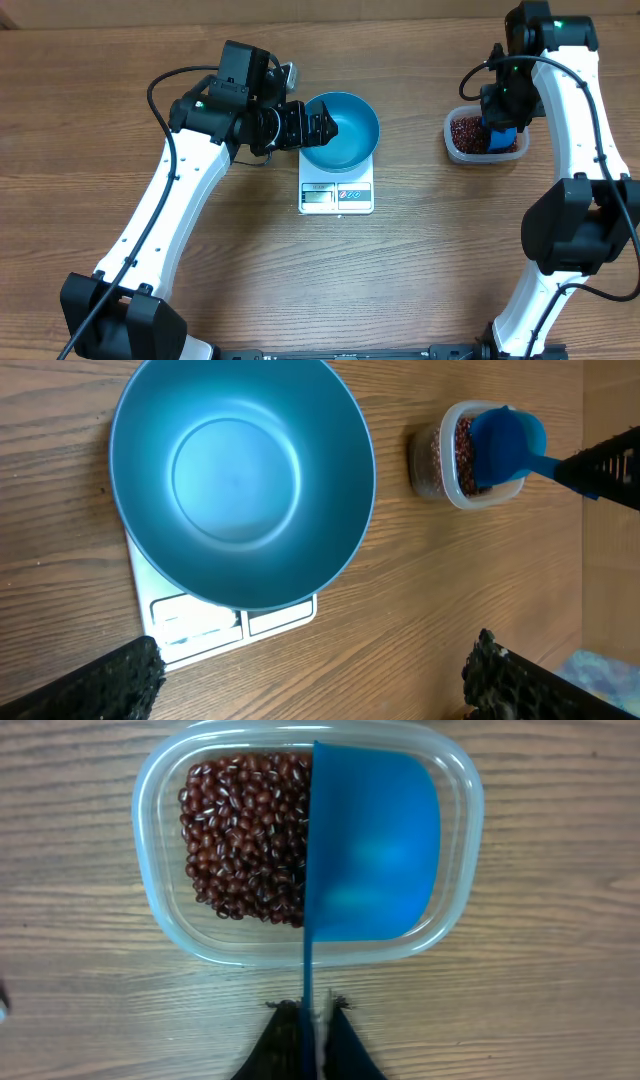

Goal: Scoop item into bowl and weigh 150g on scale

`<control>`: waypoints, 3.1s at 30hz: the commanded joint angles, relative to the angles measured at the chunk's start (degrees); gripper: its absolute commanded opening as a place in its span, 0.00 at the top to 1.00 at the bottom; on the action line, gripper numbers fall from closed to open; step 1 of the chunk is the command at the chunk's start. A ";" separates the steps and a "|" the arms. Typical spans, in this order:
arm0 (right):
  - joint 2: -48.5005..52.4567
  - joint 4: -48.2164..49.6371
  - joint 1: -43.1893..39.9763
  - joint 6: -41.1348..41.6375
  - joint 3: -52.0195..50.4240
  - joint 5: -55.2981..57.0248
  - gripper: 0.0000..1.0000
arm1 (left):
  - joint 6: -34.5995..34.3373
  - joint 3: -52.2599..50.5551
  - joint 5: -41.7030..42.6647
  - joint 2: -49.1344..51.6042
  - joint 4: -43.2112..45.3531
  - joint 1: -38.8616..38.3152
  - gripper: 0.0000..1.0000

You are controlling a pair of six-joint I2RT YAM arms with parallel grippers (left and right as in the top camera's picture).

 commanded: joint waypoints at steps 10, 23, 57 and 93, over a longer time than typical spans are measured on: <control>-0.57 -1.86 -0.15 6.51 7.15 -0.24 0.10 | 1.05 0.85 -0.72 -0.24 -0.09 -0.07 0.00; -14.32 -8.66 -0.09 17.70 11.32 -3.23 0.22 | 1.03 0.85 -3.39 -0.24 -0.57 -0.04 0.01; -21.75 33.57 0.07 7.28 -35.50 -1.95 0.55 | 1.03 0.85 -7.89 -0.24 0.35 -0.04 0.00; -16.92 38.56 0.04 7.23 -35.50 0.72 0.76 | 1.01 0.83 -9.51 -0.24 0.50 -0.04 0.00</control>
